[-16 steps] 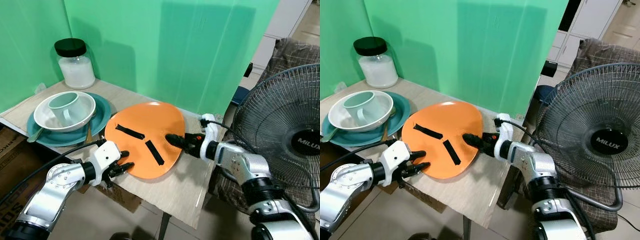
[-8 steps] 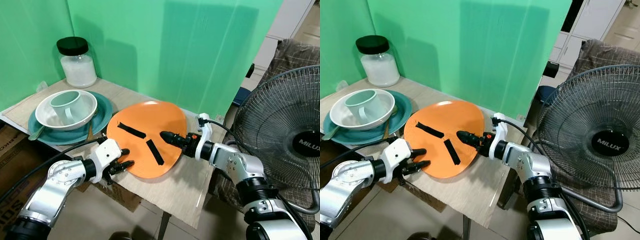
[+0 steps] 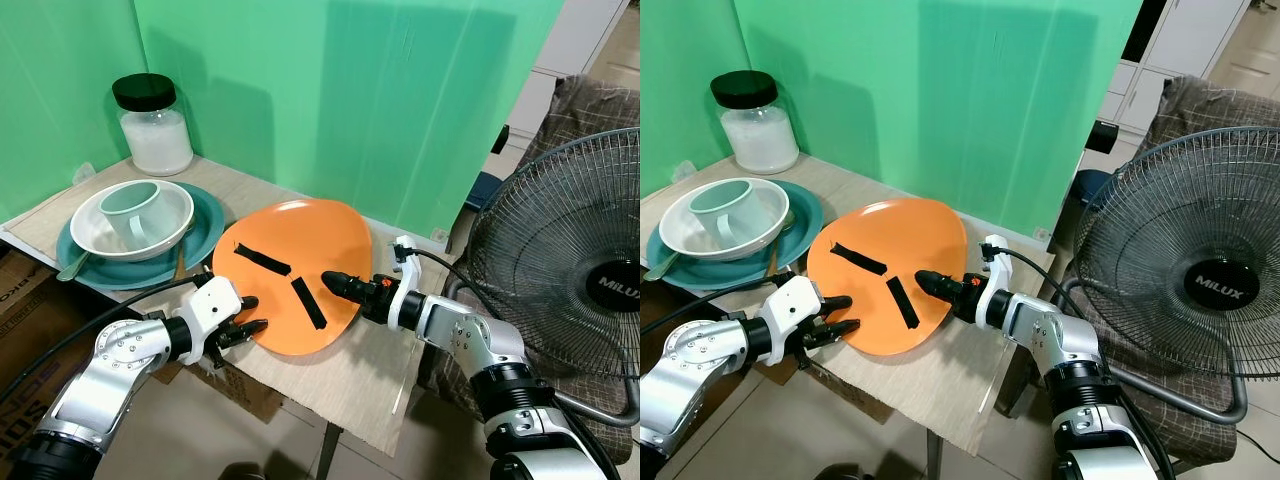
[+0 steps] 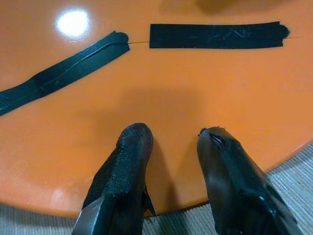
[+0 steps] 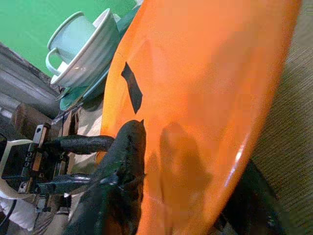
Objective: Setting the table
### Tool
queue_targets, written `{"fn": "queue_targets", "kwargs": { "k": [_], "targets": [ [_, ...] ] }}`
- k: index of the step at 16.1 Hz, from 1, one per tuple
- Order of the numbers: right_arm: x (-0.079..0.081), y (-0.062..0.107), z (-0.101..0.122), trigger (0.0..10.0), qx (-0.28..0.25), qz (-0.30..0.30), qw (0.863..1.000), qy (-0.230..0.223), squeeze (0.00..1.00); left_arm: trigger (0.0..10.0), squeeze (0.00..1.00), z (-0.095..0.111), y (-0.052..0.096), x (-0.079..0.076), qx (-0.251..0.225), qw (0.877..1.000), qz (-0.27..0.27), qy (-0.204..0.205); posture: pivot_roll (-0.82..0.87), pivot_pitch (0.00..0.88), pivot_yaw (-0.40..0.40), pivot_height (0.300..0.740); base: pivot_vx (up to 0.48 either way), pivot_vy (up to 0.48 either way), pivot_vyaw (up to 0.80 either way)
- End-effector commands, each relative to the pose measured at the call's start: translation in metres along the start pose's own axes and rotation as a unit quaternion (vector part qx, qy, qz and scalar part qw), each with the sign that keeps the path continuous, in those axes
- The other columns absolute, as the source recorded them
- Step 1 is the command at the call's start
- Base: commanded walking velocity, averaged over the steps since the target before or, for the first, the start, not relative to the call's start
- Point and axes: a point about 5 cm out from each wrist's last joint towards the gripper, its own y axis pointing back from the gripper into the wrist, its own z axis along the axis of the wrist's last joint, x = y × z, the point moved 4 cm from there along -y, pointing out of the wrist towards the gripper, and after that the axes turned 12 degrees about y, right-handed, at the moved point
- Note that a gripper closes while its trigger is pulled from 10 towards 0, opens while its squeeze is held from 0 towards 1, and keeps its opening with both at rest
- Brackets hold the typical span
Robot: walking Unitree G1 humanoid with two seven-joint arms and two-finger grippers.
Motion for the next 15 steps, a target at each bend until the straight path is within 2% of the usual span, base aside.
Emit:
{"fn": "queue_targets", "kwargs": {
  "k": [1,10,15],
  "targets": [
    [0.0061,-0.0012,0.0078,0.0,-0.014,0.011,1.000,0.009,0.00,10.0,0.00,-0.0092,-0.0022,-0.0001,0.028,1.000,-0.001,0.001,0.19,0.000,-0.049,0.740,0.000,0.000,0.00],
    [0.0037,-0.0028,0.0105,0.0,-0.016,0.002,1.000,0.014,0.00,10.0,0.00,-0.0062,-0.0052,0.0046,0.022,1.000,0.015,-0.007,0.20,0.000,-0.073,0.740,0.000,0.000,0.00],
    [0.0043,-0.0029,0.0122,0.0,-0.016,0.003,1.000,0.018,0.00,10.0,0.00,-0.0011,-0.0073,0.0069,0.012,1.000,0.026,0.004,0.20,0.000,-0.078,0.740,0.000,0.000,0.00]
  ]
}}
